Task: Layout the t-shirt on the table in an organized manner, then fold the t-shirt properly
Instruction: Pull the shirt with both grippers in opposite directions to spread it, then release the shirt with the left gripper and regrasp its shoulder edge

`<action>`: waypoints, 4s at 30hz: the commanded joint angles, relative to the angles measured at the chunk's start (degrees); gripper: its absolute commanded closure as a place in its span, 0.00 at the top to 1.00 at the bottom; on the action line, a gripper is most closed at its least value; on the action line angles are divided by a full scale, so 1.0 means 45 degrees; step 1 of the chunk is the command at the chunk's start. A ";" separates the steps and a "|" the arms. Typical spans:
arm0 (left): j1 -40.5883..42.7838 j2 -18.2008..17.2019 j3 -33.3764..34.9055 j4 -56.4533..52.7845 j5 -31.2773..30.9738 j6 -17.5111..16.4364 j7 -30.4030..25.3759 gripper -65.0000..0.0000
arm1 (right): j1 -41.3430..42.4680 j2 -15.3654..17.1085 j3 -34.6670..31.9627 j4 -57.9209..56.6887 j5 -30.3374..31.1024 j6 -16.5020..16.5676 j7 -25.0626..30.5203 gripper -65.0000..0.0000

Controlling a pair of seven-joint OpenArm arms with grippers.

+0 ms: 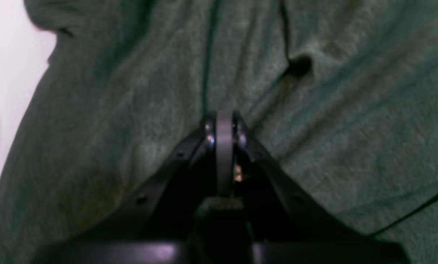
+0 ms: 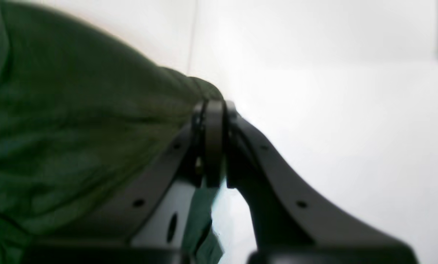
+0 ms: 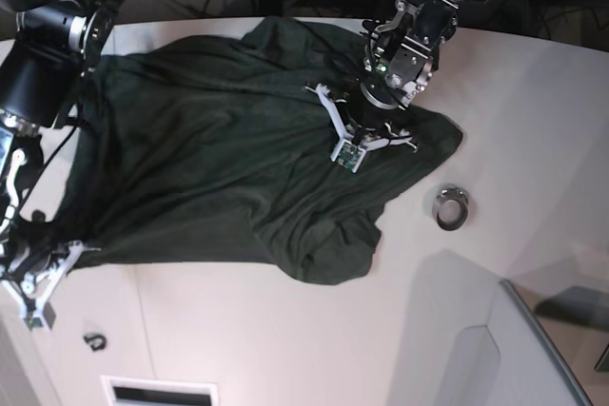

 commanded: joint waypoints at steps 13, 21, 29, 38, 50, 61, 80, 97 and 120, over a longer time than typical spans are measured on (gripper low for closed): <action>0.0212 -0.0059 -0.0013 0.2522 0.0012 0.0027 0.1535 0.00 | 0.2046 0.0845 -0.1889 -0.7806 0.0165 -0.0471 0.9208 0.01; 0.0290 -0.0059 -0.0013 0.2522 0.0031 0.0027 0.1554 0.00 | 0.2729 0.1646 -0.2084 -0.7161 0.0243 -0.2620 0.7704 0.48; 0.0271 0.0000 0.0182 0.2522 0.0031 0.0027 0.1554 0.00 | -0.0729 0.0806 0.1901 0.1024 0.0243 -0.2542 0.1003 0.66; -0.0003 -0.0020 0.1179 0.1799 0.0031 0.0027 0.1554 0.00 | -0.4030 -0.0600 0.1882 0.0966 0.0907 -0.1350 0.2351 0.62; 0.1228 -0.0899 0.0436 0.4006 -0.0105 0.0066 0.1554 0.00 | -0.2584 0.1197 0.1882 -0.6595 0.0907 -0.1370 0.4851 0.10; 0.1541 -0.0781 0.0241 0.5667 0.0012 0.0066 0.2531 0.00 | -0.2624 0.3131 0.2018 -0.7571 0.0946 -0.3753 0.5594 0.10; 0.3221 -0.0664 -0.3412 0.5237 -0.0984 0.0027 0.2453 0.00 | -0.5964 -0.1226 0.6121 0.2509 0.2783 -0.2464 0.2898 0.22; 0.5135 -0.1250 -0.7144 0.6058 -0.5302 -0.1477 0.2453 0.00 | -0.6414 -0.0034 0.8504 -0.2101 0.4658 -0.0197 0.2722 0.89; 0.5721 -0.1153 -0.7163 0.4495 -0.6572 -0.1536 0.2414 0.67 | -0.5222 0.1197 0.7782 -0.6321 0.4600 0.1151 0.3718 0.37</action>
